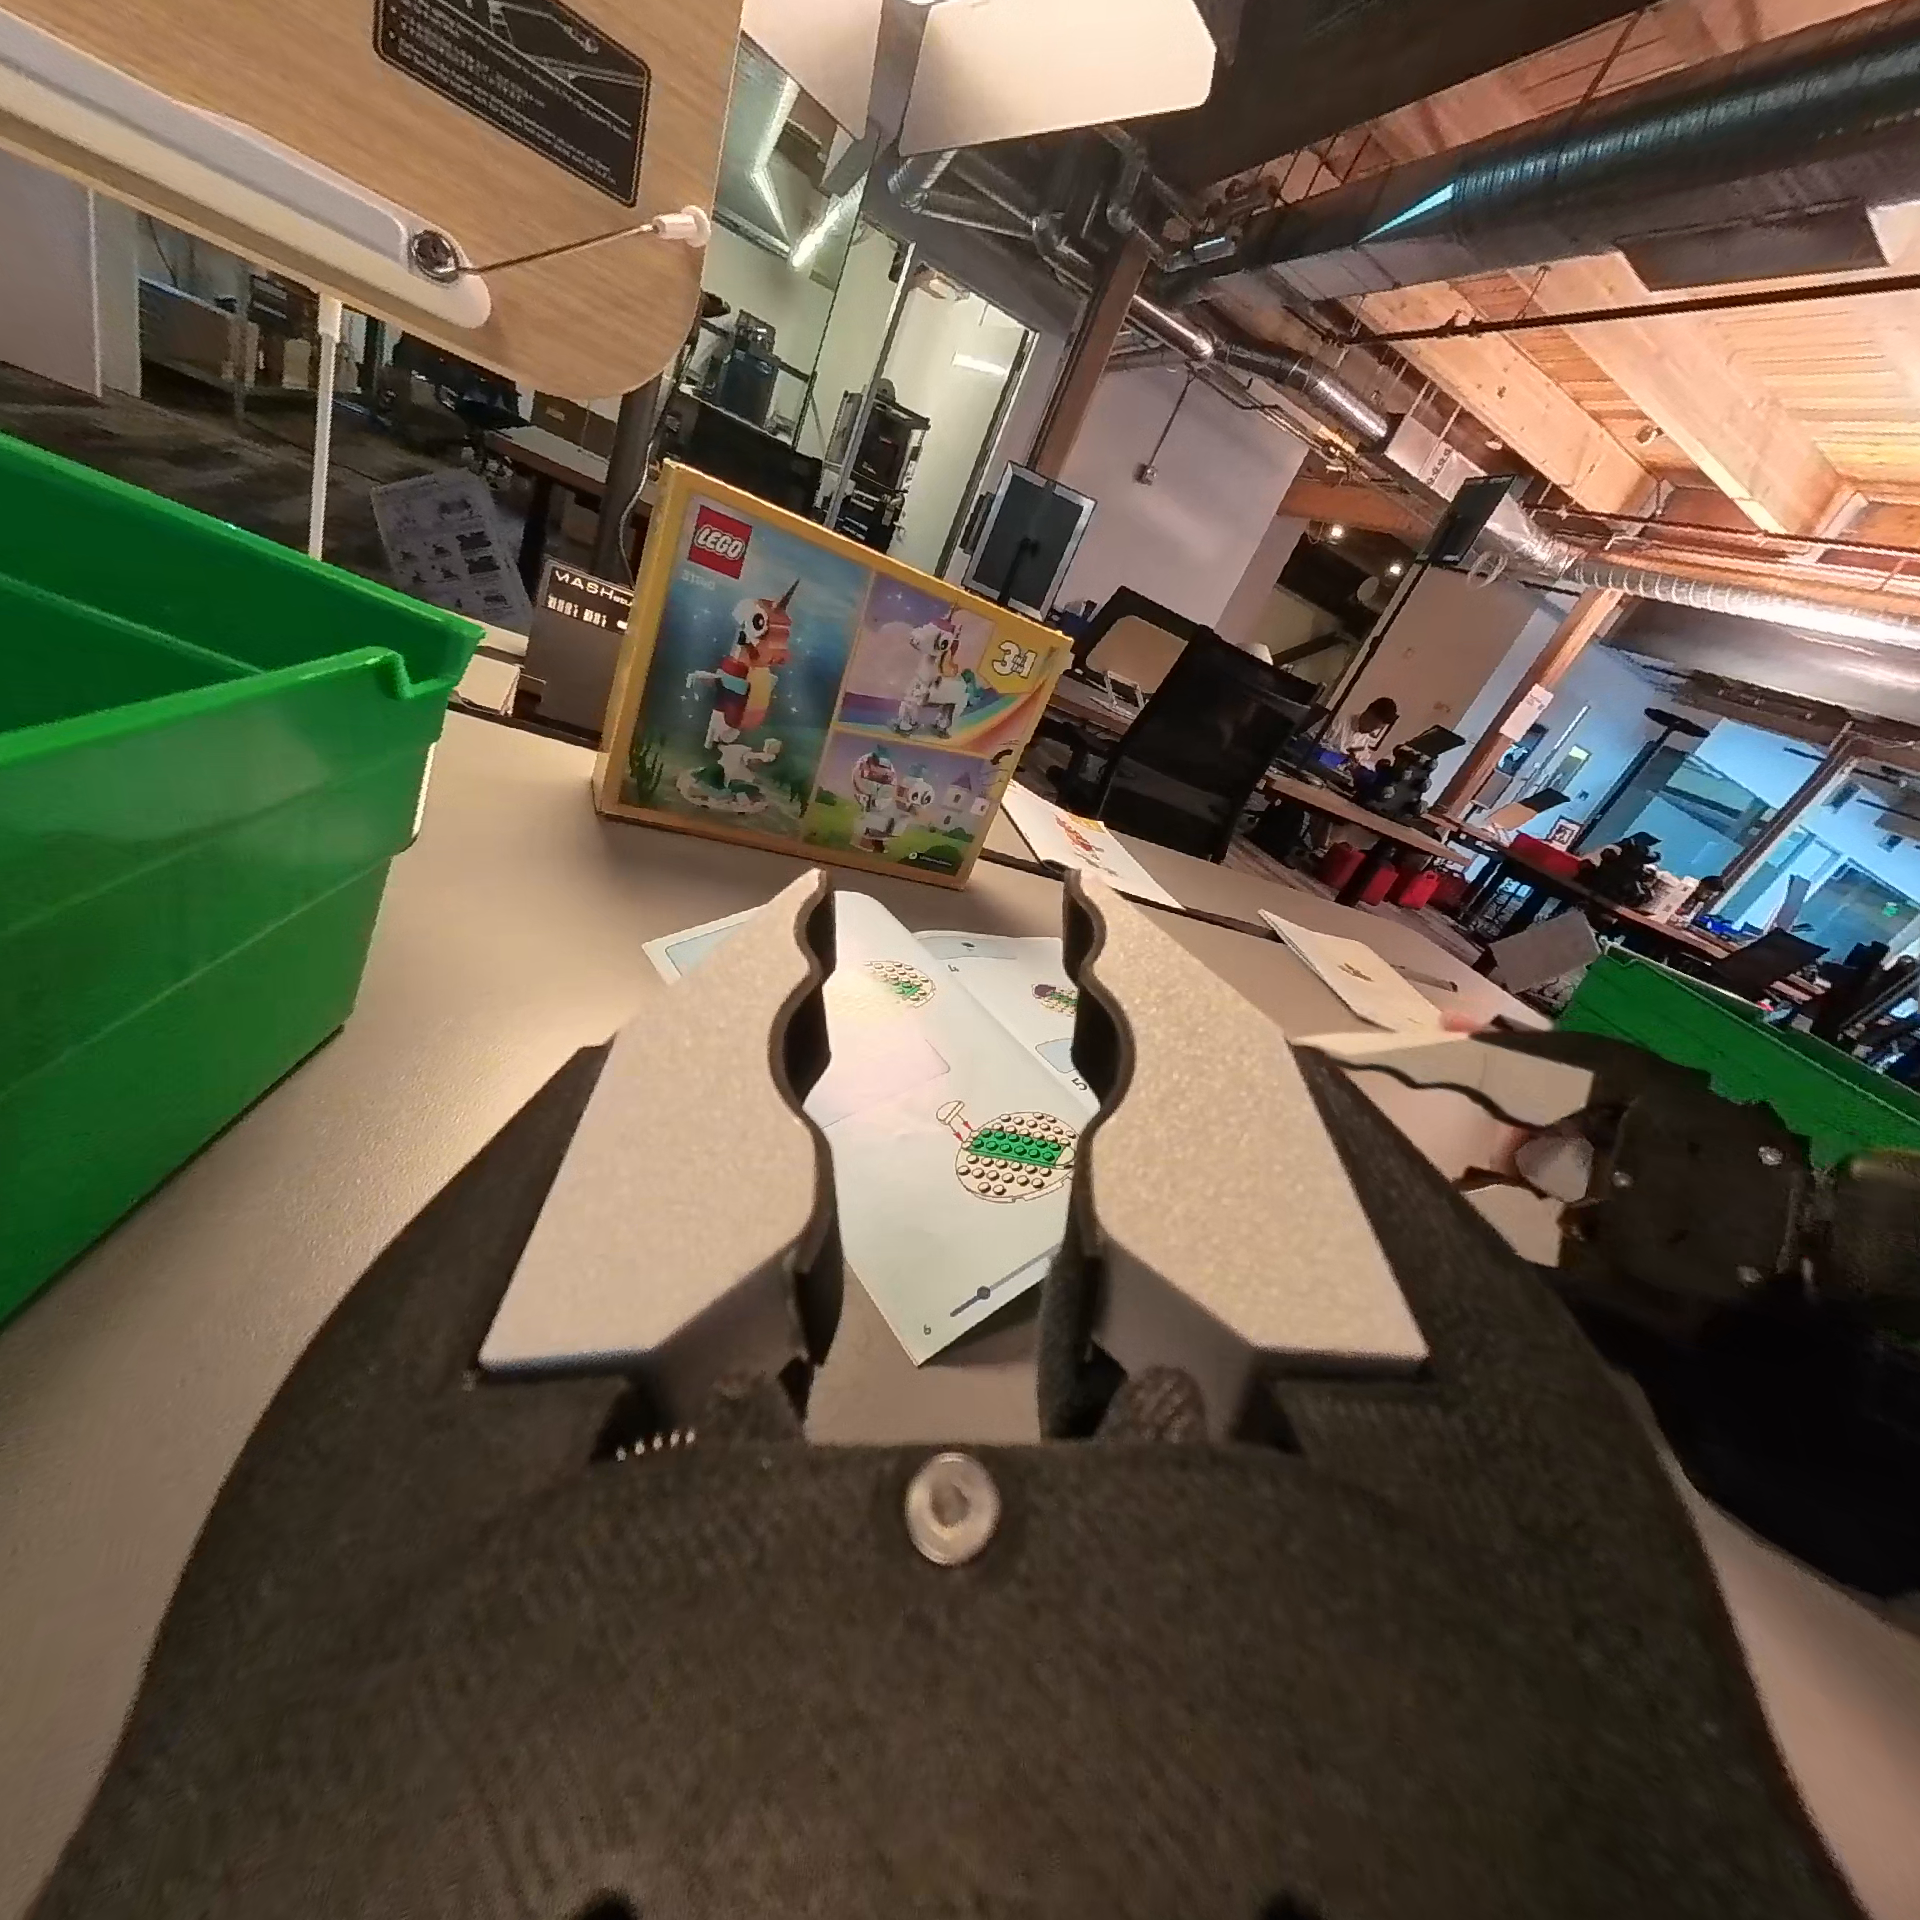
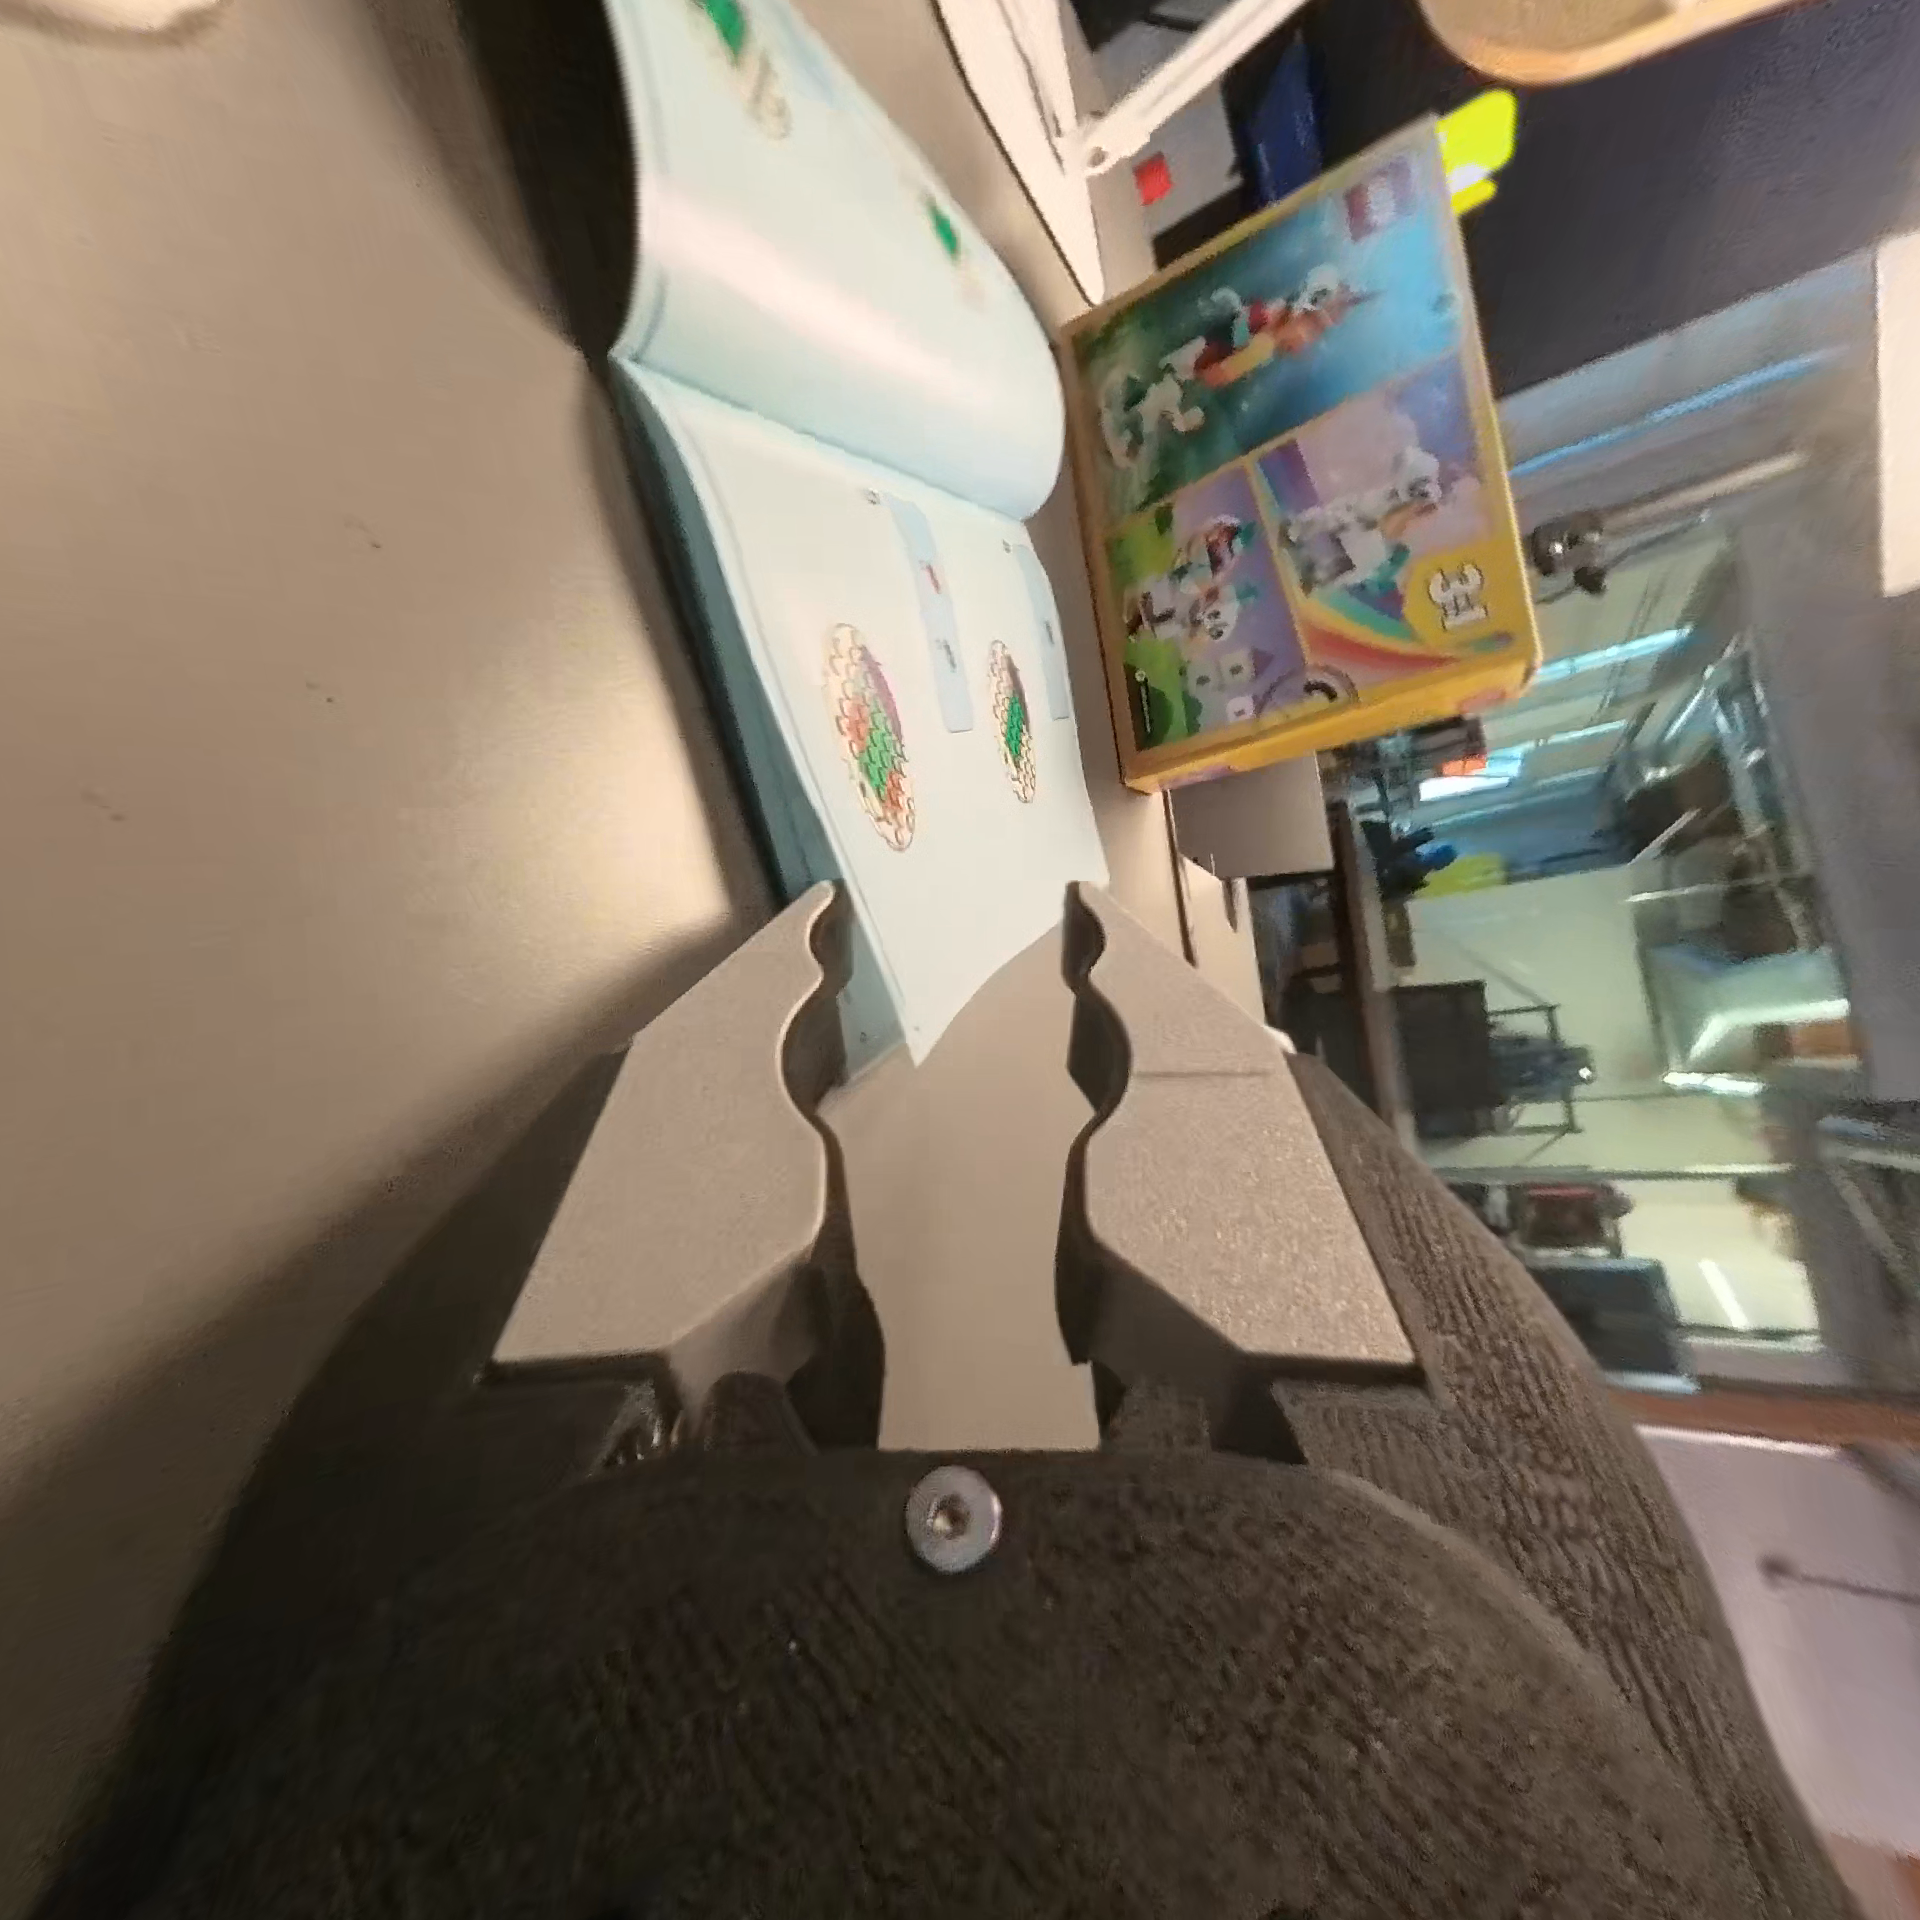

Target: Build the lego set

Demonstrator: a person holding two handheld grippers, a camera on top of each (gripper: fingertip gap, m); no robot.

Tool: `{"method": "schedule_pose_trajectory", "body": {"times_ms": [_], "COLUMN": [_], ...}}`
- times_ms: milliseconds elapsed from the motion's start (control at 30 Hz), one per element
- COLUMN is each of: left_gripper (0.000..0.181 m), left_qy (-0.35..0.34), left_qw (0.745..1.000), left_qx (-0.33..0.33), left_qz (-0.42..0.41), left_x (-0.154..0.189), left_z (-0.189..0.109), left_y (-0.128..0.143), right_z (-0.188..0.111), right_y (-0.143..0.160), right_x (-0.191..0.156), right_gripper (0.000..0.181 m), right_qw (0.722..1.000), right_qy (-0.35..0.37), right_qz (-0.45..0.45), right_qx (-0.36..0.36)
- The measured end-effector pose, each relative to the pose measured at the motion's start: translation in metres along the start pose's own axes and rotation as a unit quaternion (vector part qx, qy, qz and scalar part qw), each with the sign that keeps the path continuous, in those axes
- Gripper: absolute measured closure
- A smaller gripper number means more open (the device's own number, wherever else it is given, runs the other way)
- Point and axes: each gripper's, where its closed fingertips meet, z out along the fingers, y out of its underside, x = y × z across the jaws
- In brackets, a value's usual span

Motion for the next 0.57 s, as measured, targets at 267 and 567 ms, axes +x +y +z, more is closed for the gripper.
{"method": "schedule_pose_trajectory", "body": {"times_ms": [267,567], "left_gripper": [0.139,0.139], "left_qy": [0.003,0.005], "left_qw": [1.0,1.0], "left_qx": [-0.001,-0.001], "left_qz": [-0.002,-0.012], "left_x": [0.001,-0.001], "left_z": [0.0,0.0], "left_y": [0.0,0.0], "right_z": [0.0,-0.001], "right_y": [-0.013,-0.021], "right_x": [-0.006,-0.018], "right_gripper": [0.168,0.181], "right_qw": [0.998,0.996], "right_qy": [0.005,-0.022], "right_qz": [-0.061,-0.084], "right_qx": [0.016,0.027]}}
